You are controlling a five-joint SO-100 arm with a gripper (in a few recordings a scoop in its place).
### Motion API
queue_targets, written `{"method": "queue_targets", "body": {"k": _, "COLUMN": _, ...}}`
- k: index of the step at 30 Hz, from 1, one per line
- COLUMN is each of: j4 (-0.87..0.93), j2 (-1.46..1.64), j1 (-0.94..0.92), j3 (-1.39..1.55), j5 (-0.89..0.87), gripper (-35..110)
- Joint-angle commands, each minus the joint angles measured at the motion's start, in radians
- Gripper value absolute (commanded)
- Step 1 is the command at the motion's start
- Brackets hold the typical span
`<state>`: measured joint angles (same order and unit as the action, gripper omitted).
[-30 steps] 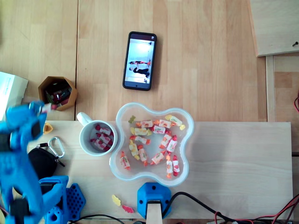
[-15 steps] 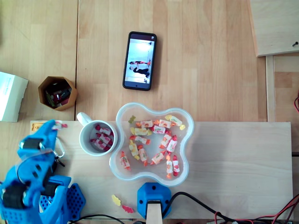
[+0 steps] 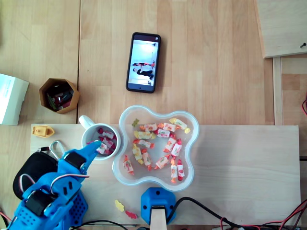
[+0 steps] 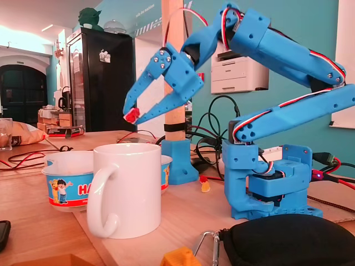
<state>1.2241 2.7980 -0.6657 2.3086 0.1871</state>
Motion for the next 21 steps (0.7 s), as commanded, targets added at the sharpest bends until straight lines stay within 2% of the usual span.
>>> {"method": "queue_targets", "body": {"k": 1, "j4": -0.006, "j2": 0.011, "j1": -0.034, "j3": 0.026, "j5": 0.005, "gripper": -3}}
{"method": "queue_targets", "body": {"k": 21, "j4": -0.025, "j2": 0.008, "j1": -0.029, "j3": 0.034, "j5": -0.011, "gripper": -3}}
